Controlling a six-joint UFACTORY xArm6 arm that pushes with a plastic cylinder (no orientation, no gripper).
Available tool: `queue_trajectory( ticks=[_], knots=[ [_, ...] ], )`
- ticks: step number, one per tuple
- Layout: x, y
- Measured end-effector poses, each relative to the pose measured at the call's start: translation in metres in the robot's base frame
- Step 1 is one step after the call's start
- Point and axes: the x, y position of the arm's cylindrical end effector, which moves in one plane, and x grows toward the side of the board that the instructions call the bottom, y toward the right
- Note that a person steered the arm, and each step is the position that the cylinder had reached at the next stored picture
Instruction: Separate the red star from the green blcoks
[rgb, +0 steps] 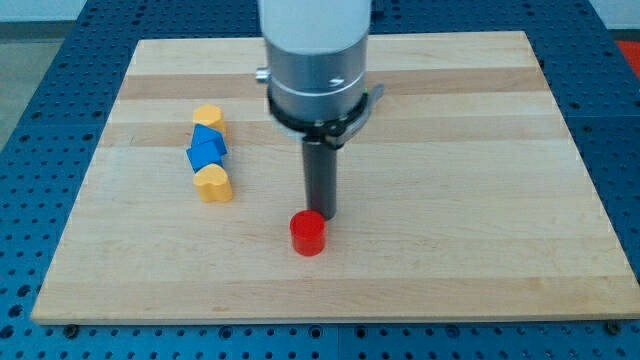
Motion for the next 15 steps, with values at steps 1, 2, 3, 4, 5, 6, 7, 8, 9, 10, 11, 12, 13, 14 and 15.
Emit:
queue_trajectory(
  ticks=[1, 2, 3, 4, 5, 6, 7, 8, 9, 10, 11, 12, 13, 14, 15],
  knots=[
    [0.026, -0.001],
    [0.018, 0.011],
    [-0.039, 0.069],
    [-0.108, 0.144],
    [-0.181, 0.183],
    [-0.252, 0.187],
    [-0.307, 0.154],
    [-0.320, 0.110],
    [-0.293, 0.111],
    [-0.275, 0.131],
    [-0.253, 0.116],
    [-0.231, 0.074],
    [-0.215, 0.023],
    [-0.212, -0.016],
    [-0.226, -0.018]
  ],
)
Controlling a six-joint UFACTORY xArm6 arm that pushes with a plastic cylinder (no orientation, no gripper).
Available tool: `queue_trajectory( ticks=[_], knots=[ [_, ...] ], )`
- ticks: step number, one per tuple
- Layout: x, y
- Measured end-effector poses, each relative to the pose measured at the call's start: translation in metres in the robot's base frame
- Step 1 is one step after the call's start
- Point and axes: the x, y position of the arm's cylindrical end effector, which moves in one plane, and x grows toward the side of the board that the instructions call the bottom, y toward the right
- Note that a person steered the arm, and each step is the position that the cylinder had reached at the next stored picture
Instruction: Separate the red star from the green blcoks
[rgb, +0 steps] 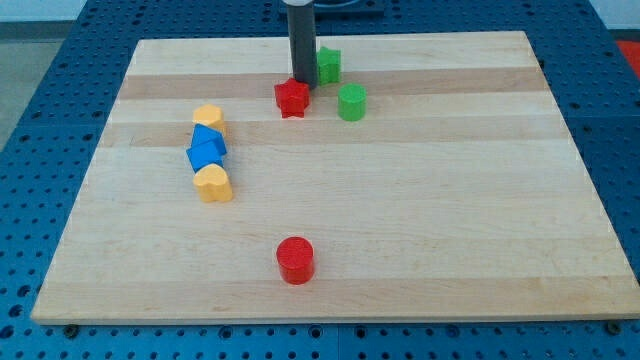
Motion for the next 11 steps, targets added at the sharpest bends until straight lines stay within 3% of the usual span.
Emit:
queue_trajectory(
  ticks=[2, 5, 7, 9, 10, 11],
  knots=[
    [0.024, -0.041],
    [0.037, -0.041],
    [0.053, 0.013],
    [0.016, 0.020],
    [0.037, 0.041],
    [0.084, 0.058]
  ],
)
